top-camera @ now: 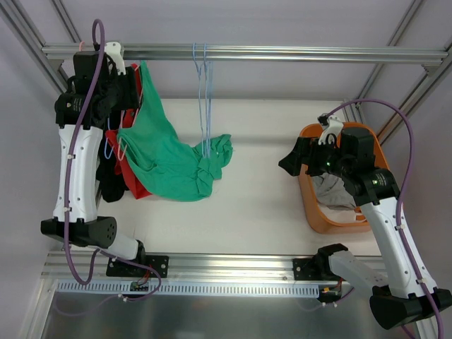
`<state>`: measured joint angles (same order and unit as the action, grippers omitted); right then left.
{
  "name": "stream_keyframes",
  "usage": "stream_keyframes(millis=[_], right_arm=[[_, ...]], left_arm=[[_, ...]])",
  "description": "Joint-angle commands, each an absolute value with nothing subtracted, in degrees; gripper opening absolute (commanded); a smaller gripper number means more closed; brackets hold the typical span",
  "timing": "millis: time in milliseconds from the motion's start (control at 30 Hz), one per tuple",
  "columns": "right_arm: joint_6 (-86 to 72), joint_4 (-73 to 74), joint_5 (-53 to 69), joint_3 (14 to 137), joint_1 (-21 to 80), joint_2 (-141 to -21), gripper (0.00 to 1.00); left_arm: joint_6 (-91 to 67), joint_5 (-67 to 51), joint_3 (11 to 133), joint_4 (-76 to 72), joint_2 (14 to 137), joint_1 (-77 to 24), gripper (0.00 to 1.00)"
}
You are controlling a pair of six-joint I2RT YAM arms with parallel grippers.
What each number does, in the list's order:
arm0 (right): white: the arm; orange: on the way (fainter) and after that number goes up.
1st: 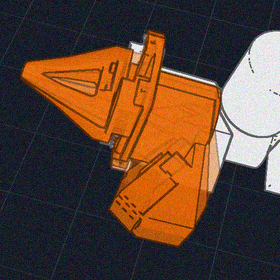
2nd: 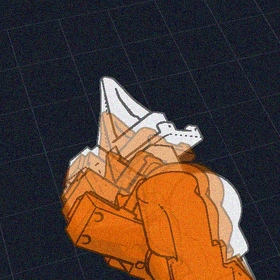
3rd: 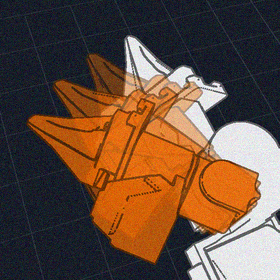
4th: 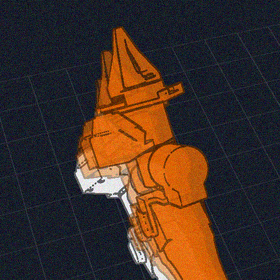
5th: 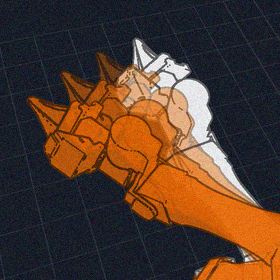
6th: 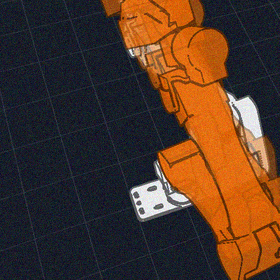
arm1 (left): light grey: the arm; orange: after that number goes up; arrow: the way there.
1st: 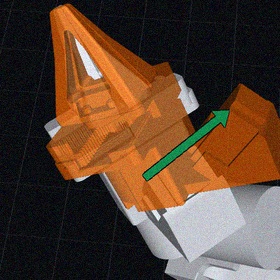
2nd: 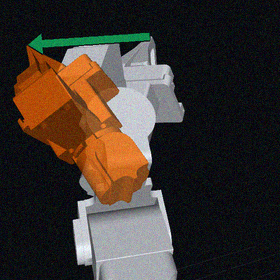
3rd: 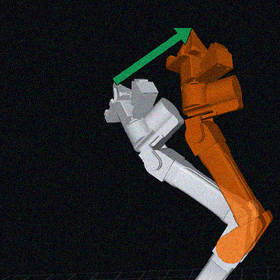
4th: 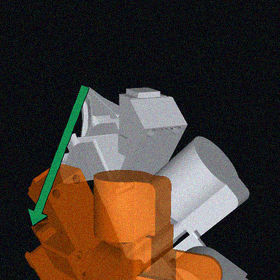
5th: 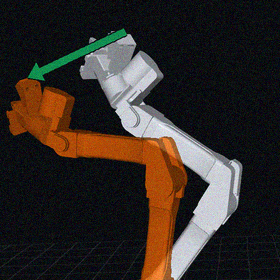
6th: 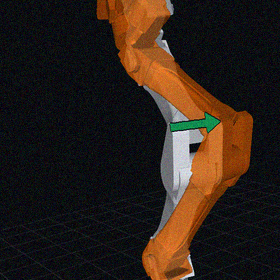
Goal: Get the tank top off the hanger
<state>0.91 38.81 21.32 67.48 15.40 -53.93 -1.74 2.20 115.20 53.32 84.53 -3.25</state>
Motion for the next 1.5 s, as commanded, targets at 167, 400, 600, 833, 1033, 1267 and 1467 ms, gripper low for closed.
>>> stream_keyframes(millis=[167,400,600,833,1033,1267,1467], right_arm=[[0.8,37.0,21.8,69.6,16.3,-52.9,0.97],[0.8,36.9,21.6,69.2,16.6,-53.1,0.97],[0.8,36.5,21.6,69.1,16.8,-53.3,0.97],[0.4,35.1,22.8,68.5,16.9,-53.0,0.97],[0.2,34.0,24.2,67.9,16.9,-52.4,0.97],[0.2,32.8,28.5,67.9,16.9,-51.5,0.97],[-1.9,29.0,34.7,65.6,17.1,-50.0,0.97]], left_arm=[[-0.5,1.3,115.8,53.1,87.0,-2.5,0.29],[-1.2,0.1,116.9,53.0,86.8,-2.5,0.0],[-3.7,-6.2,118.7,52.6,84.6,-2.5,0.0],[-7.7,-13.1,119.4,49.6,81.4,-2.6,0.0],[-9.1,-15.4,116.3,48.4,78.7,-3.2,0.0],[-9.8,-12.8,103.3,48.3,68.1,-6.3,0.0],[-11.2,-12.5,87.7,48.4,56.7,-9.3,0.0]])
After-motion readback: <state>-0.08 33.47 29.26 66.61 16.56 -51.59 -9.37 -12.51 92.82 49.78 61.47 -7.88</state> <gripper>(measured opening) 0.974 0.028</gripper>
